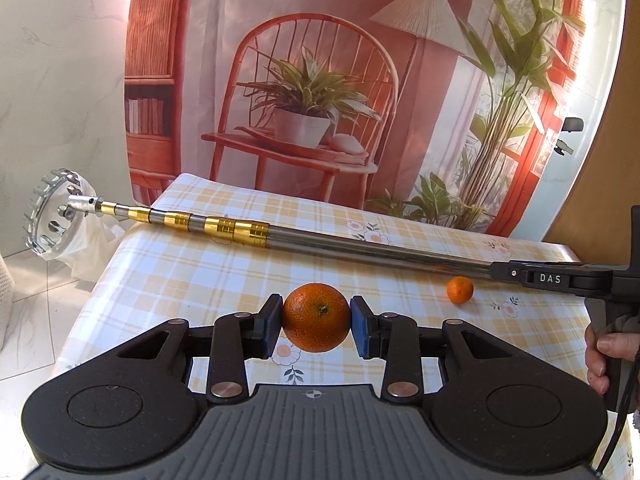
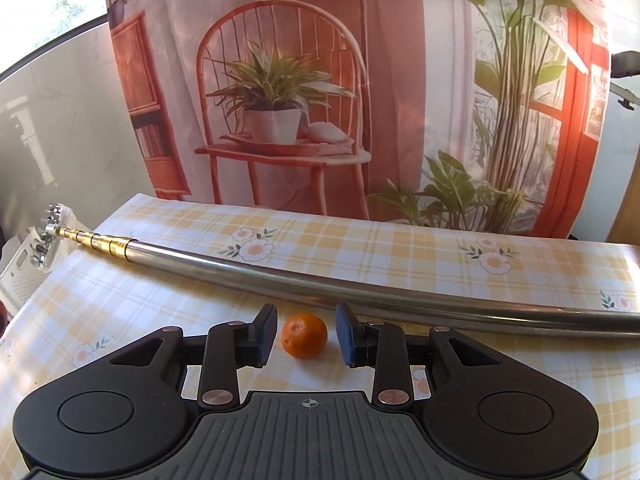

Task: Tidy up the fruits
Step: 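Lift the tangerine with the left tool while the right tool grasps the other tangerine, then carry both tangerines over the white bowl with both tools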

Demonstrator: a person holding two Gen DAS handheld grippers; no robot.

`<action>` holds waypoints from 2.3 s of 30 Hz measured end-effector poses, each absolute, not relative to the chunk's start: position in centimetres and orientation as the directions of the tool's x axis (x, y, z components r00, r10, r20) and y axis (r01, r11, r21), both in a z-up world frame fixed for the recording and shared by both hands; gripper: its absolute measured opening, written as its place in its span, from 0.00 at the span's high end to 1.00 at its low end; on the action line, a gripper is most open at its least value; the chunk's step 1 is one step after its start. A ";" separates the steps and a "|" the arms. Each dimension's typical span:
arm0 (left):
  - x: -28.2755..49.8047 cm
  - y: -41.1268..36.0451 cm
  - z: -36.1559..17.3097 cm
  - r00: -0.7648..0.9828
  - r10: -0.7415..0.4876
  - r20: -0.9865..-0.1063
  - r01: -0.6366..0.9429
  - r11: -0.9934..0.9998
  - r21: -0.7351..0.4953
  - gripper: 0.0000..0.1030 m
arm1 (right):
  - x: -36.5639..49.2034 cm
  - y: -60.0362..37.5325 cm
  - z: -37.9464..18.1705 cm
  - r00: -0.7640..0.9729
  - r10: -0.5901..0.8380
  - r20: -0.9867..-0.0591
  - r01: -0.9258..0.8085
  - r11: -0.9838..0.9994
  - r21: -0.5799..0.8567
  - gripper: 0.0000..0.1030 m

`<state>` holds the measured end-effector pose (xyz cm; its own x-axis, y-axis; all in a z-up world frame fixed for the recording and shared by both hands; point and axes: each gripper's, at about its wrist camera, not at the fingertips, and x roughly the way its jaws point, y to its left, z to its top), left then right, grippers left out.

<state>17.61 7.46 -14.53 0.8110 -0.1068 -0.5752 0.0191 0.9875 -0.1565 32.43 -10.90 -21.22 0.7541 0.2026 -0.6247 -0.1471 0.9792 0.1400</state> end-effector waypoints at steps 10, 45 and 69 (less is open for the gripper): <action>17.3 7.7 -15.6 0.802 -0.122 -0.585 0.037 0.987 -0.155 0.63 | 36.1 -9.2 -24.0 0.681 0.159 -0.714 -0.099 0.987 0.125 0.69; 16.3 7.6 -15.6 0.799 -0.157 -0.580 0.059 0.981 -0.184 0.63 | 35.6 -8.8 -23.4 0.637 0.200 -0.745 -0.106 0.979 0.173 0.70; 12.3 0.6 -13.0 0.791 -0.298 -0.535 0.249 0.955 -0.164 0.63 | 22.0 -13.4 -17.8 0.685 0.229 -0.691 -0.151 0.973 0.173 0.70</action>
